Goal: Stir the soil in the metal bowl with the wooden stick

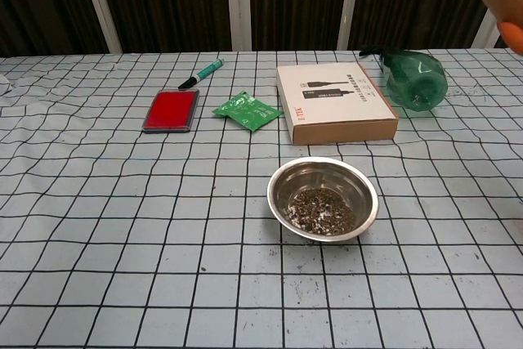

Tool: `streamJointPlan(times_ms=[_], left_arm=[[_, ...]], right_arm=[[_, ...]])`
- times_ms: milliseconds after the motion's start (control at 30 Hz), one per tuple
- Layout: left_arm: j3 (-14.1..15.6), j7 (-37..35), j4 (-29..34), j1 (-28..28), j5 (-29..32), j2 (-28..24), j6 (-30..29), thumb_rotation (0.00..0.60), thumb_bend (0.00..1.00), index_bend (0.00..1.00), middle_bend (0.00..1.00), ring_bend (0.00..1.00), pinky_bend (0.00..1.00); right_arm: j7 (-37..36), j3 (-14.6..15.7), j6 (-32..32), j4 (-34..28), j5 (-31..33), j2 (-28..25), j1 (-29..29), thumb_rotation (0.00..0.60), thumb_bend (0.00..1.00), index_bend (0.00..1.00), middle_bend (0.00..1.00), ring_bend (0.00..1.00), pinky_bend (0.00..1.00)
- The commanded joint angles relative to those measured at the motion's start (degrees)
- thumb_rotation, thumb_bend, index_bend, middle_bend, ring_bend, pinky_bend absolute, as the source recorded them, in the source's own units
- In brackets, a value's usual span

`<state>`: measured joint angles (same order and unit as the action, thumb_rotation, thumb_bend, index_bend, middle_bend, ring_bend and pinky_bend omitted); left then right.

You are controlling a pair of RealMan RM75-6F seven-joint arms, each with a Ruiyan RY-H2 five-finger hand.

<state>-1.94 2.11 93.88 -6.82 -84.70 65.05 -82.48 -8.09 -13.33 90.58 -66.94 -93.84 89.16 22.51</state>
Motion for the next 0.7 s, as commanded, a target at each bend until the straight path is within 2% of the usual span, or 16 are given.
streamJointPlan(times_ms=[33,67,133,200,233,300,467,700], left_arm=[[0.0,-0.01,-0.01,-0.01,0.02,-0.02,0.05,0.6,0.06,0.0,0.0,0.0,0.0],[0.03,-0.07,-0.05,-0.02,0.0,-0.04,0.1,0.6,0.06,0.0,0.0,0.0,0.0],[0.05,-0.15,-0.1,-0.04,-0.05,-0.06,0.15,0.6,0.06,0.0,0.0,0.0,0.0],[0.09,-0.27,-0.19,-0.04,-0.15,-0.1,0.13,0.6,0.06,0.0,0.0,0.0,0.0],[0.12,-0.37,-0.23,-0.02,-0.18,-0.12,0.12,0.6,0.06,0.0,0.0,0.0,0.0],[0.14,-0.44,-0.24,-0.03,-0.22,-0.15,0.15,0.6,0.06,0.0,0.0,0.0,0.0],[0.19,-0.41,-0.09,-0.06,-0.11,-0.27,0.37,0.6,0.06,0.0,0.0,0.0,0.0],[0.41,-0.28,-0.13,-0.01,-0.56,-0.44,0.26,0.6,0.06,0.0,0.0,0.0,0.0]], right_arm=[[7.91,2.84,-3.84,0.62,0.53,-1.18,-0.4,0.6,0.5,0.6,0.49,0.47,0.0],[9.96,3.63,-5.23,-0.04,0.75,-1.56,-0.46,0.6,0.51,0.45,0.4,0.35,0.0],[13.42,4.73,-8.18,-2.22,2.06,-2.41,-0.72,0.6,0.49,0.24,0.28,0.2,0.0],[17.72,5.46,-11.81,-6.59,4.57,-3.73,-1.05,0.6,0.45,0.08,0.18,0.09,0.0],[19.75,5.63,-13.27,-8.92,5.78,-4.45,-1.13,0.6,0.42,0.04,0.15,0.06,0.0],[22.94,5.72,-14.9,-12.5,7.59,-5.48,-1.31,0.6,0.39,0.0,0.12,0.02,0.0],[27.88,6.54,-15.89,-18.84,9.13,-7.51,-1.98,0.6,0.39,0.0,0.12,0.02,0.0],[27.64,8.68,-10.95,-25.05,6.92,-13.98,-5.74,0.6,0.39,0.0,0.09,0.0,0.0]])
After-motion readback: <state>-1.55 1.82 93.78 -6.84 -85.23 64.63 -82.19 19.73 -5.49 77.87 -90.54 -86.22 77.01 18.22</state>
